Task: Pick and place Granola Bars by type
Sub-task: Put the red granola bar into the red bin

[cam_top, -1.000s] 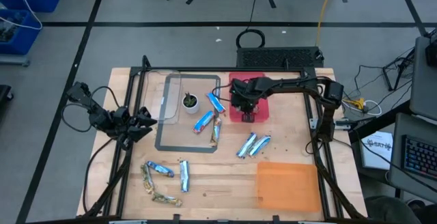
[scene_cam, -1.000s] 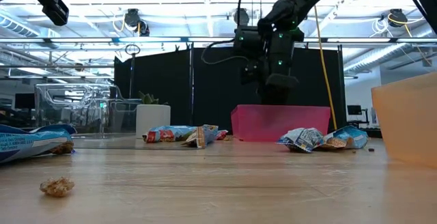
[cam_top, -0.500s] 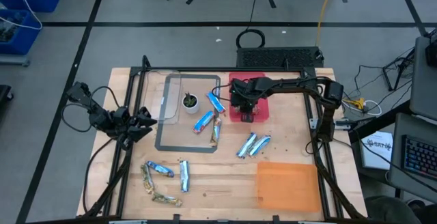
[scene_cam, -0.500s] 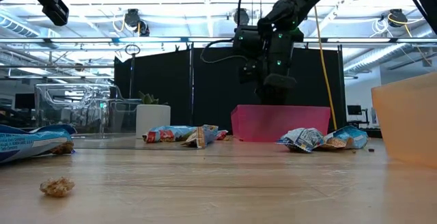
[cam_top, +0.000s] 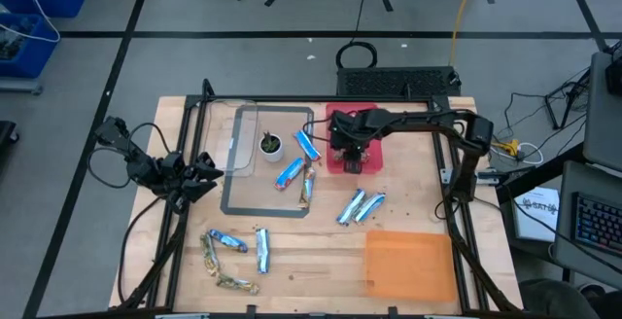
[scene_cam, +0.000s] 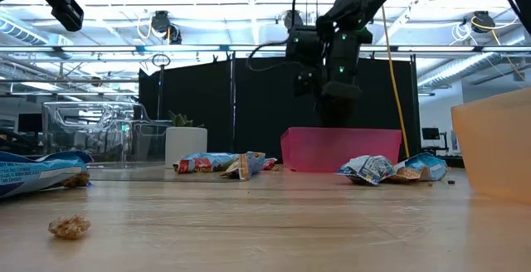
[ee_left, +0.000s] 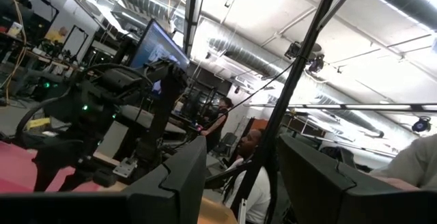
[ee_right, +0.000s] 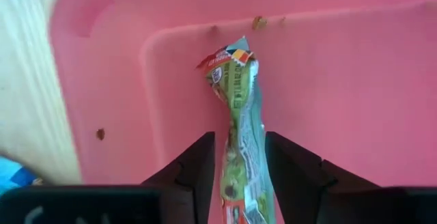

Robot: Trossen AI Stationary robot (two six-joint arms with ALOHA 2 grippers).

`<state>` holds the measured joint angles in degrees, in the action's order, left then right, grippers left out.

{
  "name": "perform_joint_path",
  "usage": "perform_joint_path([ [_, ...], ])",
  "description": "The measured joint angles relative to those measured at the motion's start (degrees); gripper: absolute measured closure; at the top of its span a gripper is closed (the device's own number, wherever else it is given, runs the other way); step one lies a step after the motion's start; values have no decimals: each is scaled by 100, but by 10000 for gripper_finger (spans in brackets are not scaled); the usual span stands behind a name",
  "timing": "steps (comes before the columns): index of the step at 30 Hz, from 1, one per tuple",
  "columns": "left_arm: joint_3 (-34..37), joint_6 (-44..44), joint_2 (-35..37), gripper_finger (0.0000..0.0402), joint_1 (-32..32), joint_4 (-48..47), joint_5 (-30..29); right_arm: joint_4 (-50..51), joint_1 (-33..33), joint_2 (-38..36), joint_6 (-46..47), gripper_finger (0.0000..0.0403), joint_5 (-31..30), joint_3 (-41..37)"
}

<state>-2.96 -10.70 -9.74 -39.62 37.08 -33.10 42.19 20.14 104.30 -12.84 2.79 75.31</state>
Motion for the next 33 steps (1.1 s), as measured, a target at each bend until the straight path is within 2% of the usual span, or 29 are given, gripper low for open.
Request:
perform_joint_path([
  [8, 0, 0, 0, 217, -2, -2, 0, -36, -35, -836, 535, 274, -604, 2],
  [24, 0, 0, 0, 217, -2, -2, 0, -350, -679, -2582, 1685, 261, -571, 2],
  [33, 0, 0, 0, 217, 0, -2, 0, -472, -1060, -2970, 1889, 259, -560, 4],
])
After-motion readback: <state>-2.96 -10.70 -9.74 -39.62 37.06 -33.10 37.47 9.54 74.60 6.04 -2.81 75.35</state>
